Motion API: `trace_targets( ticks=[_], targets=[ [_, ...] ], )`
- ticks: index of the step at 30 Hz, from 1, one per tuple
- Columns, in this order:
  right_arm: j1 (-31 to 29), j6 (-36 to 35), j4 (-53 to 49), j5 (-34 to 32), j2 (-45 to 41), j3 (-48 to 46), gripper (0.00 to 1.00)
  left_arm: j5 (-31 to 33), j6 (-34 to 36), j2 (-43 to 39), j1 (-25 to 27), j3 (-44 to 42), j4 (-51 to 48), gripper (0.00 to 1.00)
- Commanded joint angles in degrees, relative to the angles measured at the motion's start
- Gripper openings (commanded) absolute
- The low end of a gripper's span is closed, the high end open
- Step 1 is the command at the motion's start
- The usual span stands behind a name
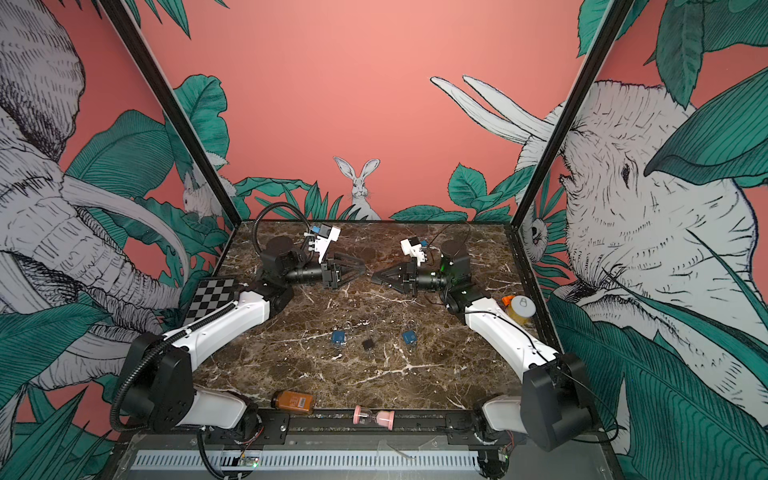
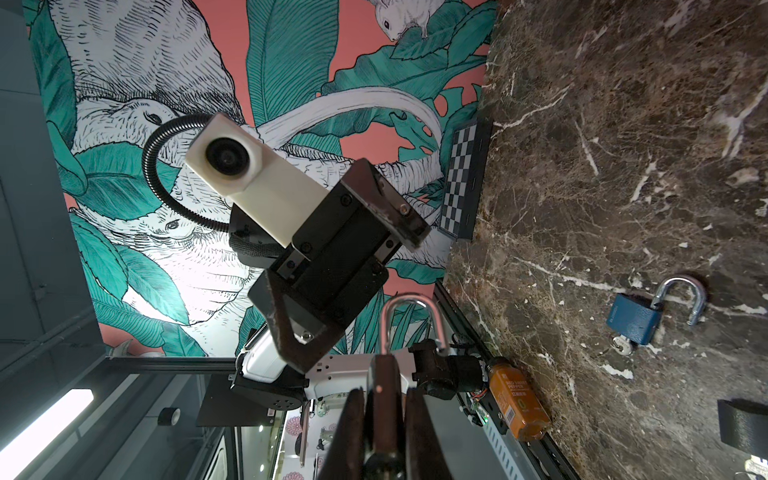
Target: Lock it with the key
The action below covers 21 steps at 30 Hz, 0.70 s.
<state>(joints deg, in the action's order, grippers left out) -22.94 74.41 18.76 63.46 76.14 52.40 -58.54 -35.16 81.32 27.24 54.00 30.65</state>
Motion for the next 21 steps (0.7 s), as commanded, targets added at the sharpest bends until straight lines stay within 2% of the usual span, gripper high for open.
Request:
trace_targets(
  ticks=[1,13,16,21],
  targets=[
    [-0.37,0.97,4.96,0.46,0.33,1.91,0.0,-1.97,-0.89,-0.9,0.52,0.75,2.93,0.68],
    [-0.35,1.64,7.12,-1.23,0.38,2.97,0.0,-1.58,-2.39,-0.6,1.78,-0.02,3.28,0.5],
    [-0.35,-0.17,5.36,-1.29,-0.12,2.87,0.0,-0.97,-2.37,-0.72,1.83,-0.12,2.73,0.45],
    [-0.26,-8.17,-1.82,-1.91,-1.63,3.06,0.0,-0.57,-2.68,0.01,1.76,0.14,1.87,0.36]
  ],
)
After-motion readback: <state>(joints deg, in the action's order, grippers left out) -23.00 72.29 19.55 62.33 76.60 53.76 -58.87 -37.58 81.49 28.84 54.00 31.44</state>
